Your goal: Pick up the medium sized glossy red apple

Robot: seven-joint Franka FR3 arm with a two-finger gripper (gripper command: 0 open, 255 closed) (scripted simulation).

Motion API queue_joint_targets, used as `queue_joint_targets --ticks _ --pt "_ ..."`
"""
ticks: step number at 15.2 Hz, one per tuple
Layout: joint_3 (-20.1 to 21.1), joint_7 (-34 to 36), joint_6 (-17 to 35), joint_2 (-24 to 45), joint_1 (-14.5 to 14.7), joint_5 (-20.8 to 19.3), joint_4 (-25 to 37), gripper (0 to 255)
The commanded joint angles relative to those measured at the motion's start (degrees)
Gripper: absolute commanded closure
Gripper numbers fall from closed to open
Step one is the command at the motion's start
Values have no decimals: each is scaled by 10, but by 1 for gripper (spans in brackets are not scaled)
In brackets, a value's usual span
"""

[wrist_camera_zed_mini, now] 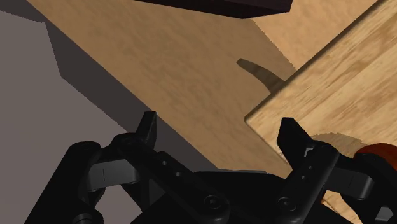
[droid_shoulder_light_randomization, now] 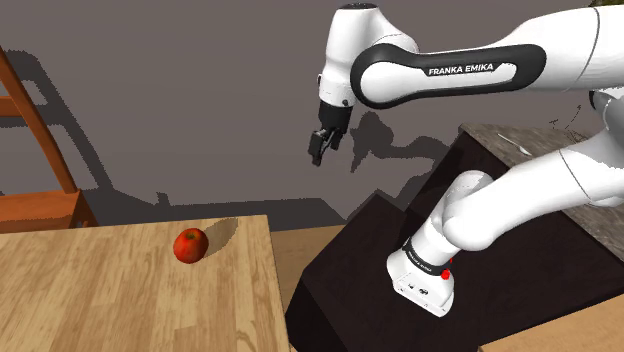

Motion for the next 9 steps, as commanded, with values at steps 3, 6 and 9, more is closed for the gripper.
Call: queue_joint_targets --ticks 3,6,9 --pt "42 56 38 68 11 8 32 0" --pt "71 97 66 123 17 3 60 0" --pt "96 140 89 182 23 -11 95 0"
